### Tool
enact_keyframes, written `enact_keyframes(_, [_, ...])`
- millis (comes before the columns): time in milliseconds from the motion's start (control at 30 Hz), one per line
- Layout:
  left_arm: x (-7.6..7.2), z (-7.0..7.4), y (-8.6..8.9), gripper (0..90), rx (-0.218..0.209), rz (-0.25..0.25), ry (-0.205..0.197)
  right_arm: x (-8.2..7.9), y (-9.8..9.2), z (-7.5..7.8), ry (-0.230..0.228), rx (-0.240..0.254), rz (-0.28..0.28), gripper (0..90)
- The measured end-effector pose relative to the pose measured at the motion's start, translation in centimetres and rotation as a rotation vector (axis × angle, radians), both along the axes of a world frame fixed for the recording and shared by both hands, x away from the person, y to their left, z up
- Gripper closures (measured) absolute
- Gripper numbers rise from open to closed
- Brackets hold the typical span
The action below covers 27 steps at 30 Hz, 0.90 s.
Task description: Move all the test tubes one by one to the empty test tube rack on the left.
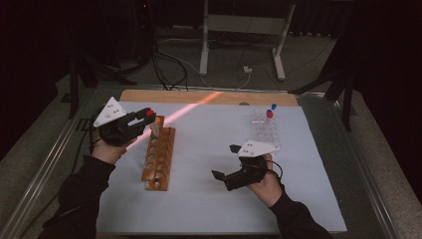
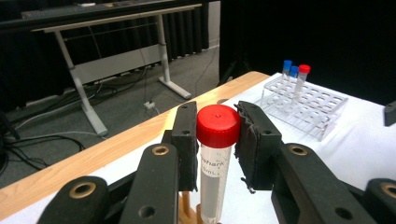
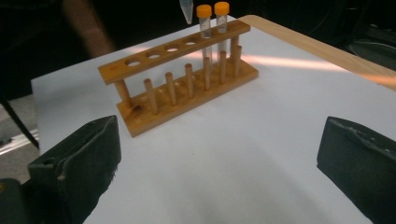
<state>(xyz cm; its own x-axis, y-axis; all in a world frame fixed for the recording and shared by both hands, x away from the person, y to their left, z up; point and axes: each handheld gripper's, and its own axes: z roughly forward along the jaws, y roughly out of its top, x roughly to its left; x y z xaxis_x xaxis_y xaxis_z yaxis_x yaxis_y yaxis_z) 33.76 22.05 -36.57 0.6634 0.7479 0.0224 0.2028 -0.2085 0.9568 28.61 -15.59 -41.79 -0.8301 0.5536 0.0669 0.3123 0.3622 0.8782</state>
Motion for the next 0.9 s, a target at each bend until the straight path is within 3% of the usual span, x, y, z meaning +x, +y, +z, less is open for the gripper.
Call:
enact_keyframes(200, [0.6,-1.6,0.4,71.2,0.010,0.040,0.027,-0.1,0.0,0.0,-0.008,-0.007,0.005,0.0])
enact_keyframes(500, [1.0,-4.4,-0.1,71.2,0.032,0.055,0.065,-0.2,0.0,0.0,-0.012,-0.008,0.012,0.0])
enact_keyframes(733, [0.9,-6.5,0.6,71.1,0.012,0.071,0.107,-0.2,-0.1,0.1,-0.008,-0.011,0.024,0.0])
enact_keyframes(900, [0.6,-7.8,0.8,71.1,0.022,0.074,0.128,-0.2,0.0,0.0,-0.009,-0.011,0.029,0.0])
